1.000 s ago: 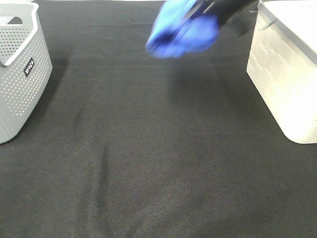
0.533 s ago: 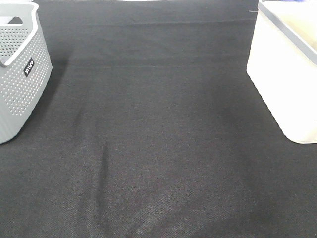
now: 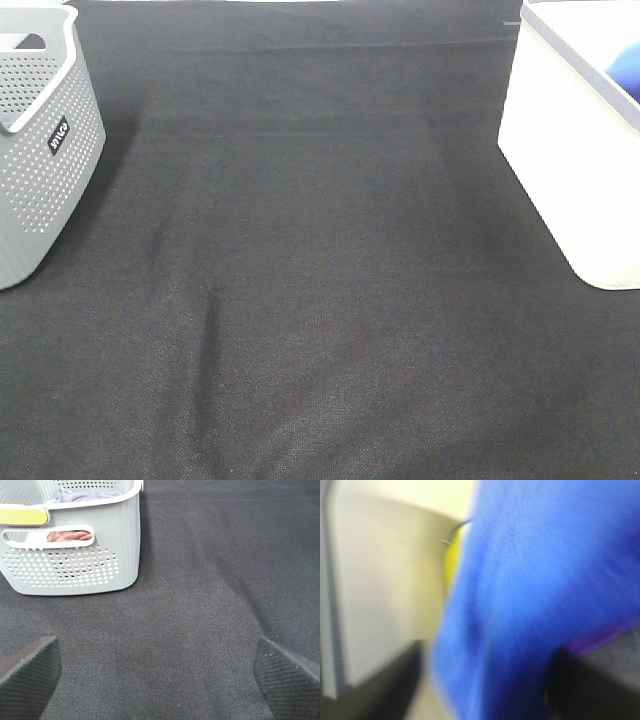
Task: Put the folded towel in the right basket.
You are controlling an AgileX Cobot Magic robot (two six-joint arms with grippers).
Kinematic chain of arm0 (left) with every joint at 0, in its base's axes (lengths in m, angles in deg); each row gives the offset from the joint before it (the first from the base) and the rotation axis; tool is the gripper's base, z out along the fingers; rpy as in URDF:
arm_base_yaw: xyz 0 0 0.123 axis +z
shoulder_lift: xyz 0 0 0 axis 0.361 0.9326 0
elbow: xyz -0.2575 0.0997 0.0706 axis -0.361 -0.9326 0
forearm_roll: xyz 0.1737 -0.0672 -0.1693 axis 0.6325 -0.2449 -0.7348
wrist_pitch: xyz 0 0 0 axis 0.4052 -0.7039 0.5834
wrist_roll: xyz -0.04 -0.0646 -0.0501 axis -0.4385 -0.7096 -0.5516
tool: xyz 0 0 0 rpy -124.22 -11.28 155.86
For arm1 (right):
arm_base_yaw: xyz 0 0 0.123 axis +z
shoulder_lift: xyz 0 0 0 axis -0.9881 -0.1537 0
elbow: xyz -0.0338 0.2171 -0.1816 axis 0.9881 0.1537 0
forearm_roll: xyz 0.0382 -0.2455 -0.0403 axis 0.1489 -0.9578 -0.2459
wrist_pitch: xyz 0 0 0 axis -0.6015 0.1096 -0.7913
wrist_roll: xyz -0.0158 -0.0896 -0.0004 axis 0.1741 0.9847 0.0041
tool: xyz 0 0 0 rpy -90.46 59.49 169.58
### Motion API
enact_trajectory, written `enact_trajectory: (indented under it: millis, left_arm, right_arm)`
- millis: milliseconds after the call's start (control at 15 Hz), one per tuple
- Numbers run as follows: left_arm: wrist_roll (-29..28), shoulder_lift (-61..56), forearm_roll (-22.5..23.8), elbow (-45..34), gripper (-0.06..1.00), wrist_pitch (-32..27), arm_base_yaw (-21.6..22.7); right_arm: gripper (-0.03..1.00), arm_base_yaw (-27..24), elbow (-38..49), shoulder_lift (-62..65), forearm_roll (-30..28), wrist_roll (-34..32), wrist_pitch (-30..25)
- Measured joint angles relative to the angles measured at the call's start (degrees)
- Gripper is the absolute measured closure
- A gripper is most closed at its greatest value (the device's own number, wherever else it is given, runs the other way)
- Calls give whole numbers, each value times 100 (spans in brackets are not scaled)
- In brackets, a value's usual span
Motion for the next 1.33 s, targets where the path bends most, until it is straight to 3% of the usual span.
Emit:
enact_trajectory:
  millis: [67,133,267,467,533,667,800,1067,1333]
  left_arm:
    - [0,0,0,0,-3,0,0]
    - [0,0,0,0,-3,0,0]
    - [0,0,0,0,-3,0,0]
    - [0,0,0,0,-3,0,0]
    - [0,0,0,0,-3,0,0]
    - [0,0,0,0,-3,0,0]
    - [0,0,0,0,-3,0,0]
    - [0,0,0,0,-3,0,0]
    - [0,0,0,0,-3,0,0]
  right_arm:
    - [10,0,0,-46,-201,-6,0]
    - [4,0,0,-63,-378,-11,-6]
    - [1,86,-183,-40,-481,-11,-183]
    - [1,842,-1152,29,-1106,-286,-1071]
    - [1,842,-1152,29,-1106,-286,-1071]
    - [0,1599,-1782,57,-1833,-613,-1874]
    - [0,1988,-1982,172,-2166,-814,-2057]
    - [1,2074,-1157,1089,-1839,-968,-2063]
    - [1,2796,940,2664,-2252,-1536,-2023]
